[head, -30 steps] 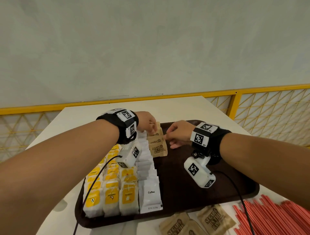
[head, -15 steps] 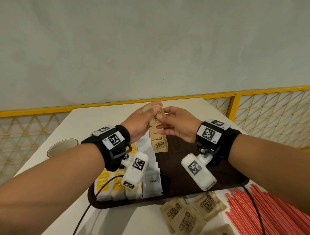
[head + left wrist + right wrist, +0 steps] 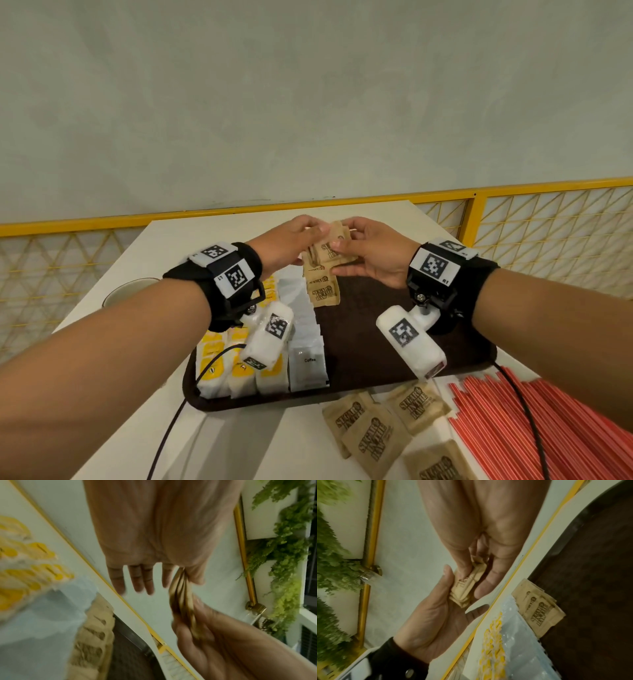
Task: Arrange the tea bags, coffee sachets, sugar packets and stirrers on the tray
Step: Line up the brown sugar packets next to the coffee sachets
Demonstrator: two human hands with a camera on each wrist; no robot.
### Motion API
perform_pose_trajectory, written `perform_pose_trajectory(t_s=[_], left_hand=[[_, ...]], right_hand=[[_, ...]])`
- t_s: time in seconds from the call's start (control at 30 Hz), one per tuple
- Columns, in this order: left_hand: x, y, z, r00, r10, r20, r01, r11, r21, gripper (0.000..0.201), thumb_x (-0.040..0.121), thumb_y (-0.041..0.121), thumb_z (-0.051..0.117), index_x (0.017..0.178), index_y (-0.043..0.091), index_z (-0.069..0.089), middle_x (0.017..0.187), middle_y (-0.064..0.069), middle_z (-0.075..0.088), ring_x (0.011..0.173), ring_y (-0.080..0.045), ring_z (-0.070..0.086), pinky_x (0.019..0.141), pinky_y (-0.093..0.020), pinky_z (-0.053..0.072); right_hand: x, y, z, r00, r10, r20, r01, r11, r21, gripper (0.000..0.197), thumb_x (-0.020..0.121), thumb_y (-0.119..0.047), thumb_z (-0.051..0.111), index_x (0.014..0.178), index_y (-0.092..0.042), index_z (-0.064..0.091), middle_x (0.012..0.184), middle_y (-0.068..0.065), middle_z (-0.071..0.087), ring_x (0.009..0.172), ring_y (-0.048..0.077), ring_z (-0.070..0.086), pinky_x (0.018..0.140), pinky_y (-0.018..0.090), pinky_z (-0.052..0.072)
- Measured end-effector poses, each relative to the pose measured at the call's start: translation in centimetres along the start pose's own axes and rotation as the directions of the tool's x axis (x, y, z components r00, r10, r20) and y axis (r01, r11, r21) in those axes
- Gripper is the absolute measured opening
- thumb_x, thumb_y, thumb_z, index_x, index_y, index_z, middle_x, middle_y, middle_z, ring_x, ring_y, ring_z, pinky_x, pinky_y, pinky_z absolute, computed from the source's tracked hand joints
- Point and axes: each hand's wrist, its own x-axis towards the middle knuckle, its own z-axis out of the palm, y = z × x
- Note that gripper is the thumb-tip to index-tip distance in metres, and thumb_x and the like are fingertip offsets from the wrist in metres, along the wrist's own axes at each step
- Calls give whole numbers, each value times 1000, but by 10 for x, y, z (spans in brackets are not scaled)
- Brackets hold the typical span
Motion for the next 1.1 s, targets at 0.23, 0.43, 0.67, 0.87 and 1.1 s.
perform_pose_trajectory(t_s=[0.23, 0.43, 0.67, 0.87, 1.1], left_hand=[[14, -14, -9, 996, -80, 42, 66, 960, 272, 10, 85, 0, 66, 91, 9, 68, 79, -3, 68, 62, -3, 64, 63, -15, 55], [39, -16, 0, 973, -178, 148, 70, 834, 547, 16, 87, -1, 63, 101, 4, 69, 74, 2, 63, 65, -7, 61, 61, -14, 53], [58, -19, 7, 953, -222, 204, 23, 729, 684, 22, 85, -2, 63, 103, 9, 70, 73, 11, 57, 63, 0, 53, 55, -8, 45], [63, -22, 6, 949, -229, 218, -7, 675, 737, 25, 85, -1, 63, 107, 12, 70, 76, 13, 56, 68, -1, 51, 62, -11, 46], [65, -24, 7, 945, -248, 214, -12, 625, 780, 31, 85, 1, 64, 112, 15, 70, 91, 6, 62, 87, -10, 56, 72, -17, 47]], right_hand=[[10, 35, -10, 972, 170, -162, -189, 976, -111, 20, 91, 1, 57, 111, 1, 55, 108, 19, 66, 88, 26, 69, 69, 33, 59], [21, 57, -14, 957, 226, -183, -268, 929, -254, 10, 89, 2, 60, 85, -5, 54, 87, 15, 66, 79, 24, 68, 73, 38, 58], [29, 65, -26, 952, 189, -242, -291, 808, -512, 14, 80, -13, 76, 80, -15, 62, 74, 5, 59, 60, 13, 54, 43, 19, 46], [28, 61, -27, 956, 238, -172, -289, 866, -408, 18, 76, 2, 75, 81, -8, 60, 76, 9, 69, 74, 22, 68, 56, 22, 55], [20, 54, -31, 955, 276, -112, -298, 877, -376, 24, 76, 13, 70, 90, -4, 60, 77, 11, 70, 73, 20, 70, 55, 21, 55]])
